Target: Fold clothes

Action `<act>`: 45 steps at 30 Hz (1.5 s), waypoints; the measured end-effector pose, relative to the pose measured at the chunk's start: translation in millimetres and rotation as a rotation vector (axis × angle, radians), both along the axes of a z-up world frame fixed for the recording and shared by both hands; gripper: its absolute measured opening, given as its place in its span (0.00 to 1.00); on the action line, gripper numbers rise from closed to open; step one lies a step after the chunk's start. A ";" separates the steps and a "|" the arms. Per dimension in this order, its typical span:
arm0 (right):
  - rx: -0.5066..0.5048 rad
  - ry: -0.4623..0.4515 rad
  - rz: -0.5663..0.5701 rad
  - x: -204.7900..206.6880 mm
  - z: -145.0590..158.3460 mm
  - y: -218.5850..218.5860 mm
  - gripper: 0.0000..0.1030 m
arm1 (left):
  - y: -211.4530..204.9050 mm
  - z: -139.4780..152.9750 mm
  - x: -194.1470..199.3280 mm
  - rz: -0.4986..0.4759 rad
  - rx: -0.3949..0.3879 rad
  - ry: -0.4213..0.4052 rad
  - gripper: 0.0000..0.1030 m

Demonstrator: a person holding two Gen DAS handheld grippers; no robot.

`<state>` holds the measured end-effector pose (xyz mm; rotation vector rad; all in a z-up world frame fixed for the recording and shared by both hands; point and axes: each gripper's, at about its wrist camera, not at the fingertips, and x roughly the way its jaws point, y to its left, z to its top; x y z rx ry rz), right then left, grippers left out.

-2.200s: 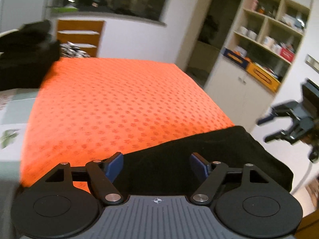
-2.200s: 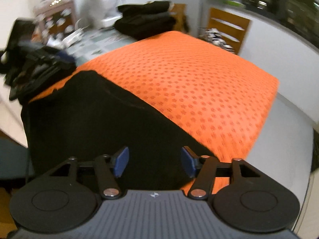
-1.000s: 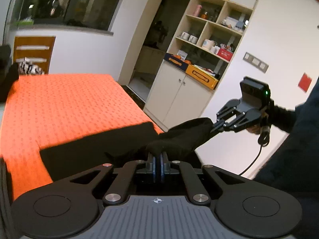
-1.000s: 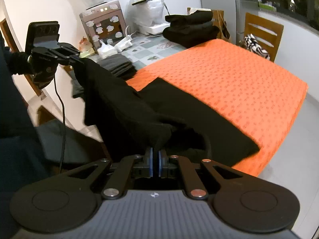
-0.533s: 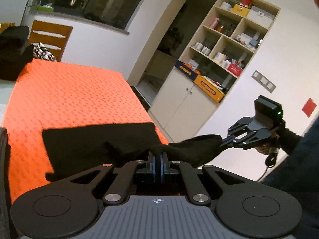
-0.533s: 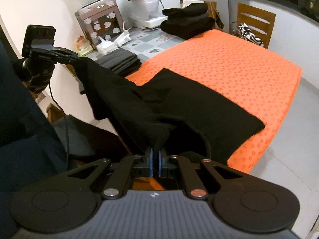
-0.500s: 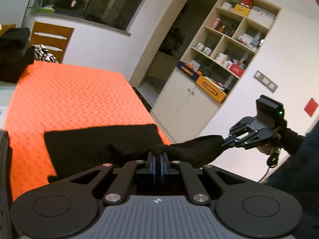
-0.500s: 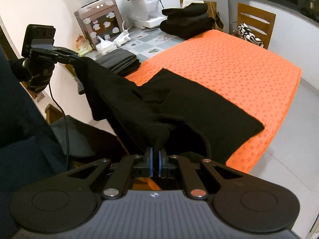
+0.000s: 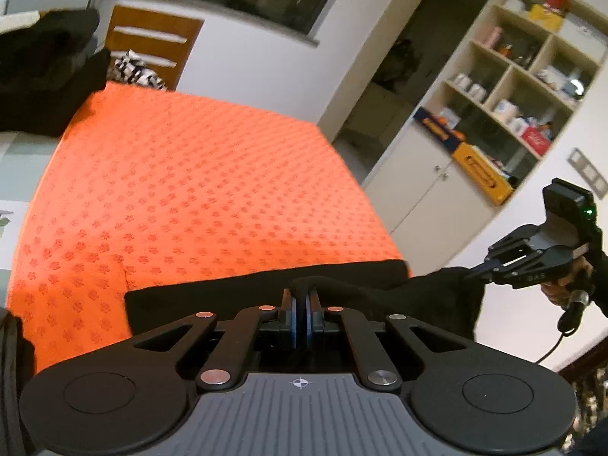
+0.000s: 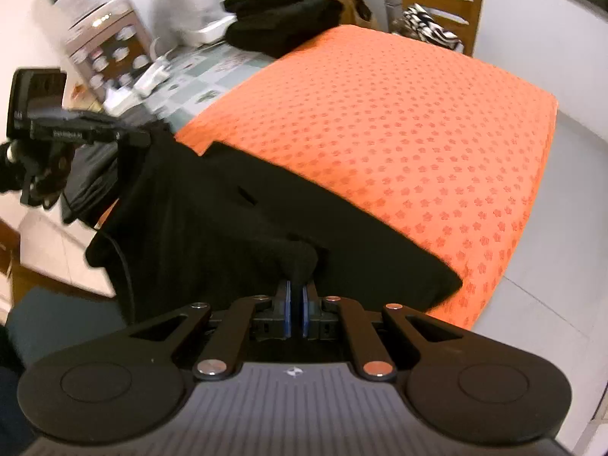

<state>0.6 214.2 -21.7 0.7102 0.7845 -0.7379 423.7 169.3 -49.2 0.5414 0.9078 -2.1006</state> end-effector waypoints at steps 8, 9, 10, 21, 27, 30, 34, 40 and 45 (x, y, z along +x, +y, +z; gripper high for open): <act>-0.070 0.027 -0.069 -4.6 -17.2 -11.7 0.36 | -1.2 -7.1 -1.6 0.068 -0.005 -0.056 0.56; -0.083 0.021 -0.073 -7.6 -13.2 -8.4 0.43 | 3.5 -2.4 -0.2 0.089 -0.020 -0.056 0.62; -0.098 0.015 -0.075 -11.5 -8.4 -5.2 0.45 | 9.1 3.5 0.7 0.113 -0.030 -0.051 0.62; -0.147 -0.022 0.045 -77.9 11.2 6.2 0.47 | 103.0 71.6 -70.0 0.435 -0.087 -0.147 0.72; -0.188 -0.090 0.208 -124.1 27.2 -8.3 0.47 | 138.2 94.2 -158.4 0.650 -0.086 -0.191 0.76; -0.210 -0.113 0.287 -142.9 43.2 -20.5 0.47 | 142.4 101.5 -203.7 0.742 -0.084 -0.200 0.77; -0.217 -0.154 0.352 -169.3 59.2 -50.9 0.47 | 135.9 105.1 -262.1 0.856 -0.091 -0.194 0.78; -0.232 -0.186 0.481 -193.2 66.4 -128.2 0.47 | 90.5 93.4 -341.9 0.942 -0.143 -0.283 0.80; -0.241 -0.202 0.597 -207.9 69.8 -199.6 0.47 | 29.3 79.2 -388.4 1.055 -0.134 -0.324 0.80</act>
